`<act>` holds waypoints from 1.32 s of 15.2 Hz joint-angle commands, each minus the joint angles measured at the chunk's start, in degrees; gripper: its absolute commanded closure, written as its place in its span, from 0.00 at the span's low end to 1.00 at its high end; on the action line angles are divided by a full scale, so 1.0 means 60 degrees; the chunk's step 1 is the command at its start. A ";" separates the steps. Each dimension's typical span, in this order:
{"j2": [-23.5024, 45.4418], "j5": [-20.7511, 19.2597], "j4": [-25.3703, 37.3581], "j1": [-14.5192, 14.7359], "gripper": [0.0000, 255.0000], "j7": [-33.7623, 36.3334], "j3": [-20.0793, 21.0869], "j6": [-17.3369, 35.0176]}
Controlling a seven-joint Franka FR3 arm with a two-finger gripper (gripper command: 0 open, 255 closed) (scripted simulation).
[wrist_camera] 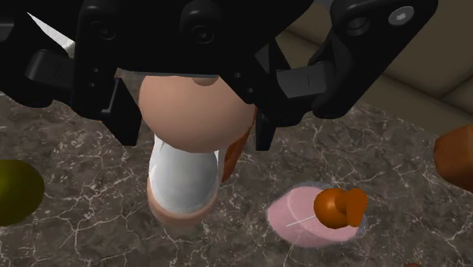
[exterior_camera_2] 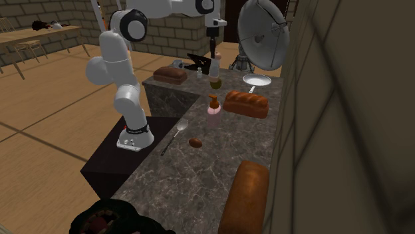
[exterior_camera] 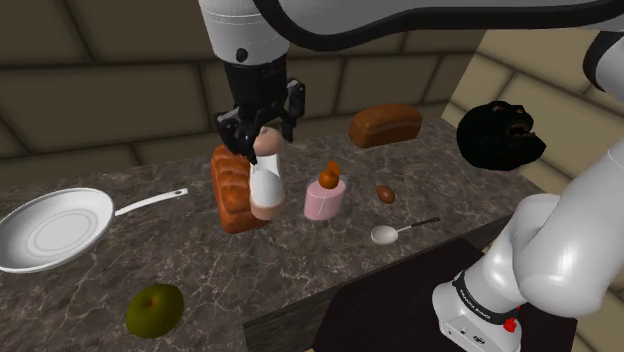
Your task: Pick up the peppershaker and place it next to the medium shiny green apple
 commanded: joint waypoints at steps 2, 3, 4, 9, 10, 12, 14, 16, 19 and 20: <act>0.0819 -0.0322 0.0817 0.0417 1.00 0.0772 0.0356 -0.0218; 0.1113 -0.0448 0.1119 0.0586 1.00 0.1027 0.0461 -0.0306; 0.1419 -0.0583 0.1441 0.0770 1.00 0.1278 0.0557 -0.0405; 0.3139 -0.1378 0.3416 0.1921 1.00 0.2418 0.0868 -0.1072; 0.3526 -0.1556 0.3908 0.2207 1.00 0.2611 0.0891 -0.1250; 0.4362 -0.1934 0.5041 0.2846 1.00 0.2943 0.0896 -0.1668; 0.4742 -0.2081 0.5455 0.3153 1.00 0.3092 0.0852 -0.1740; 0.4620 -0.2016 0.4991 0.3027 1.00 0.3140 0.0866 -0.1406; 0.4481 -0.1946 0.4372 0.2867 1.00 0.3208 0.0885 -0.0937; 0.4444 -0.1928 0.4182 0.2821 1.00 0.3229 0.0889 -0.0788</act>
